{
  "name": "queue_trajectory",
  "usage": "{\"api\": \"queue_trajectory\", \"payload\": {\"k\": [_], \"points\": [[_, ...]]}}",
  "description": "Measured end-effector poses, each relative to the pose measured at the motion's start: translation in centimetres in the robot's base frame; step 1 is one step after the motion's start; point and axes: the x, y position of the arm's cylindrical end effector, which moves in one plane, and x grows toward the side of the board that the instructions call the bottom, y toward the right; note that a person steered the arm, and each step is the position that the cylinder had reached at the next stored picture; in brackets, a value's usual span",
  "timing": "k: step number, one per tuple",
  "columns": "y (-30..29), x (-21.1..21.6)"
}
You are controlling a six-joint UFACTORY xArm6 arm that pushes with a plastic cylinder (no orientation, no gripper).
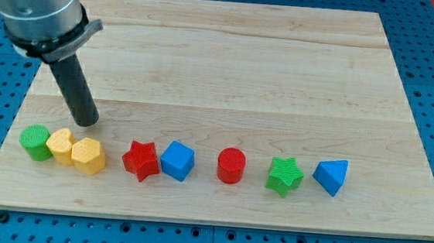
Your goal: Arrange the yellow blocks and green circle to form a horizontal line
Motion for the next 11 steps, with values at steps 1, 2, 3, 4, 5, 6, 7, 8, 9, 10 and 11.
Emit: {"api": "queue_trajectory", "payload": {"k": [1,2,3,4,5,6,7,8,9,10,11], "points": [[-2.3,0.6],[-2.3,1.6],[-2.1,2.6],[-2.6,3.7],[-3.5,1.7],[-6.1,1.5],[-6.4,4.2],[-7.6,4.4],[-8.6,2.3],[-8.1,-0.5],[-6.4,-1.1]]}}
